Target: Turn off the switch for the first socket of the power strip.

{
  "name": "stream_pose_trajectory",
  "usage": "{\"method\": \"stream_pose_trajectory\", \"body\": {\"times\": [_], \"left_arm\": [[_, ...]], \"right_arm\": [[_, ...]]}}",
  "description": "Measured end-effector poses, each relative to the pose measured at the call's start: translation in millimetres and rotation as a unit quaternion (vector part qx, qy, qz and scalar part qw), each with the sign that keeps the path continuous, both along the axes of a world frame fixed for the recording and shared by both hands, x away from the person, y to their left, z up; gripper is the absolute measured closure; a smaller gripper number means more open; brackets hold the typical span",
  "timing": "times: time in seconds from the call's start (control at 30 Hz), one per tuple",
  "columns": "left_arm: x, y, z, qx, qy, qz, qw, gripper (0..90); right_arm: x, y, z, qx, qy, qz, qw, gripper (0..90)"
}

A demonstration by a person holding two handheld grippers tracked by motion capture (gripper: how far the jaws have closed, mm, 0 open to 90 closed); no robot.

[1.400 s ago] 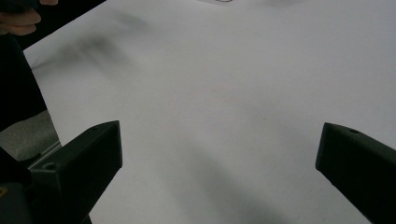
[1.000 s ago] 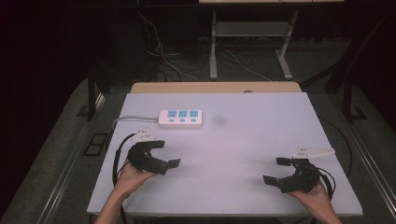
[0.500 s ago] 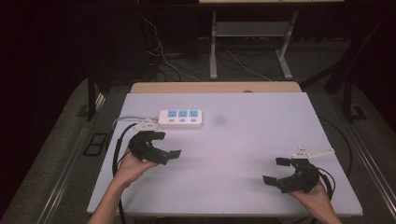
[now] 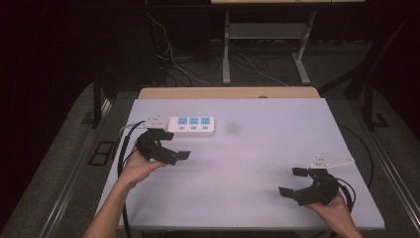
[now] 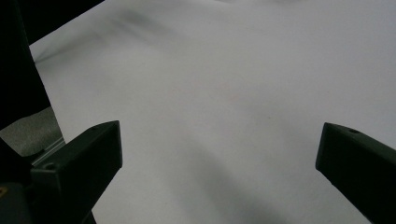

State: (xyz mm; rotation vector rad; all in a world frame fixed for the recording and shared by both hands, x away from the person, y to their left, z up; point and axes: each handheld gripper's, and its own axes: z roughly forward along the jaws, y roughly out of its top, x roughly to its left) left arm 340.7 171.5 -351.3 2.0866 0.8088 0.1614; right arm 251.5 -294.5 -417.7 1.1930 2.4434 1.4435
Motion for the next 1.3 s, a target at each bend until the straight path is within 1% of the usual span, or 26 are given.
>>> {"method": "stream_pose_trajectory", "body": {"times": [0.1, 0.2, 0.27, 0.33, 0.4, 0.43, 0.77, 0.93, 1.07, 1.3], "left_arm": [[4.8, 0.0, 2.9, 0.004, 0.0, 0.002, 1.0, 0.8], [10.6, 0.1, 6.0, 0.014, -0.001, 0.003, 0.9999, 0.7], [14.1, 0.2, 7.2, 0.015, 0.001, 0.001, 0.9999, 0.8], [17.6, 0.0, 8.5, 0.023, 0.003, -0.001, 0.9997, 0.8], [20.8, -0.3, 9.9, 0.025, 0.003, -0.001, 0.9997, 0.8], [22.9, -0.1, 11.1, 0.03, 0.003, -0.004, 0.9995, 0.8], [37.2, -2.9, 18.6, 0.048, 0.005, -0.007, 0.9988, 0.8], [44.5, -4.8, 21.2, 0.054, 0.005, -0.011, 0.9985, 0.8], [50.3, -5.4, 20.1, 0.058, 0.007, -0.015, 0.9982, 1.0], [62.5, -5.2, 18.0, 0.056, 0.008, -0.015, 0.9983, 1.3]], "right_arm": [[-0.1, 0.1, -0.1, -0.001, 0.001, 0.0, 1.0, 0.3], [-0.1, 0.1, -0.3, -0.001, 0.001, 0.0, 1.0, 0.3], [-0.2, 0.2, -0.4, -0.001, 0.001, 0.001, 1.0, 0.3], [-0.2, 0.3, -0.4, -0.003, 0.0, 0.002, 1.0, 0.3], [-0.2, 0.3, -0.4, -0.002, 0.0, 0.002, 1.0, 0.3], [-0.2, 0.3, -0.4, -0.002, 0.0, 0.002, 1.0, 0.3], [-0.3, 1.2, -0.7, -0.005, -0.001, 0.004, 1.0, 0.3], [-0.6, 1.9, -0.9, -0.006, -0.003, 0.007, 1.0, 0.3], [-1.0, 2.0, -0.6, -0.006, -0.004, 0.008, 0.9999, 0.3], [-1.3, 1.4, -0.4, -0.005, -0.003, 0.008, 1.0, 0.3]]}}
